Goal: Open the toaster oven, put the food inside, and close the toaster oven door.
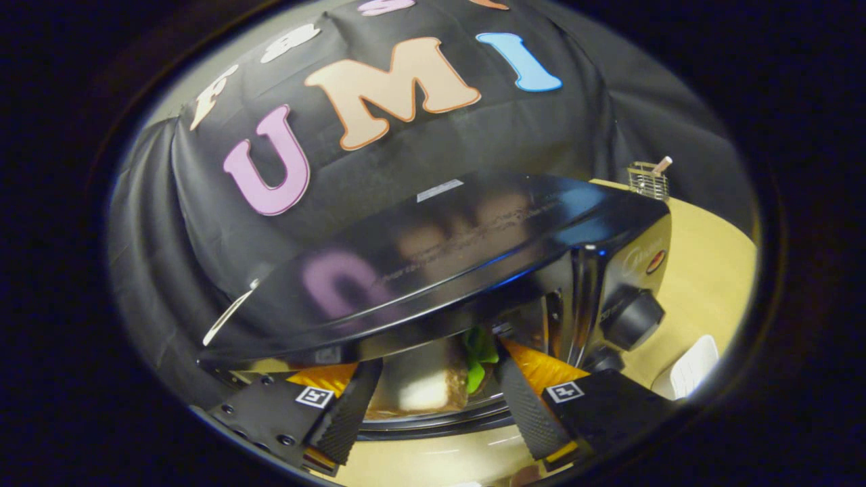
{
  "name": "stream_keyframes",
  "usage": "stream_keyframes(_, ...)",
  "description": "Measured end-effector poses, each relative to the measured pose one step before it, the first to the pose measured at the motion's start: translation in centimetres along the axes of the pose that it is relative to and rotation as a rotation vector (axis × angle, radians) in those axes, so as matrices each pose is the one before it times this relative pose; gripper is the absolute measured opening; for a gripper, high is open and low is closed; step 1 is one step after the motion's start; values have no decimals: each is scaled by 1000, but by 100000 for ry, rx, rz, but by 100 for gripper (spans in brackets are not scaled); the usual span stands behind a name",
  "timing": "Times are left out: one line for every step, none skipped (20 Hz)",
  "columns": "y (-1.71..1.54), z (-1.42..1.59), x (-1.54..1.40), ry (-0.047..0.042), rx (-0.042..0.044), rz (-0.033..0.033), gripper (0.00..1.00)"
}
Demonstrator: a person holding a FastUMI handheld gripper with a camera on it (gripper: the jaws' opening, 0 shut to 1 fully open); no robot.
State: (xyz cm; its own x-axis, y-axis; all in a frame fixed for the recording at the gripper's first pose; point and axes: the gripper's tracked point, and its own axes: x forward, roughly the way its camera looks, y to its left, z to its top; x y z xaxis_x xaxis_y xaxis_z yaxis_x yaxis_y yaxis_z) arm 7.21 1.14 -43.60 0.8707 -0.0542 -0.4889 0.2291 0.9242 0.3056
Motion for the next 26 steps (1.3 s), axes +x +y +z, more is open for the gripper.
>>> stream_keyframes(73,-60,-107,-220,-1350,37,98)
stream_keyframes(174,67,-129,-555,-2291,144,98)
stream_keyframes(86,255,-108,-554,-2172,218,98)
stream_keyframes(137,149,-139,-533,-2077,536,98)
stream_keyframes(-7,173,-127,-187,-1143,225,99)
stream_keyframes(-125,-85,-14,1025,432,-202,99)
stream_keyframes(-339,-432,-92,3249,1639,-876,99)
stream_keyframes(-245,-501,-110,3381,1972,-966,99)
stream_keyframes(-275,-207,-165,2243,1912,-666,99)
stream_keyframes(-113,-36,-248,1615,1034,-324,99)
stream_keyframes(-142,-131,-277,2185,600,-250,99)
stream_keyframes(-131,-602,-306,3542,1192,-408,99)
stream_keyframes(-98,-643,-314,3896,2497,284,99)
stream_keyframes(194,-673,-330,4041,3201,655,99)
stream_keyframes(19,-324,-265,2125,2259,400,99)
stream_keyframes(175,-68,-391,370,549,514,99)
stream_keyframes(118,95,-413,-443,-1017,504,99)
stream_keyframes(107,-66,-372,104,-728,920,99)
stream_keyframes(145,-146,-405,810,-299,629,99)
stream_keyframes(32,-201,-474,804,-359,562,99)
stream_keyframes(238,-60,-533,353,-731,1198,99)
stream_keyframes(115,-153,-590,310,-1090,910,99)
stream_keyframes(281,-244,-610,810,-1221,1212,99)
stream_keyframes(234,-584,-553,1673,-1307,1018,99)
stream_keyframes(138,-677,-701,2236,-1459,869,99)
stream_keyframes(85,-714,-651,2303,-1696,773,99)
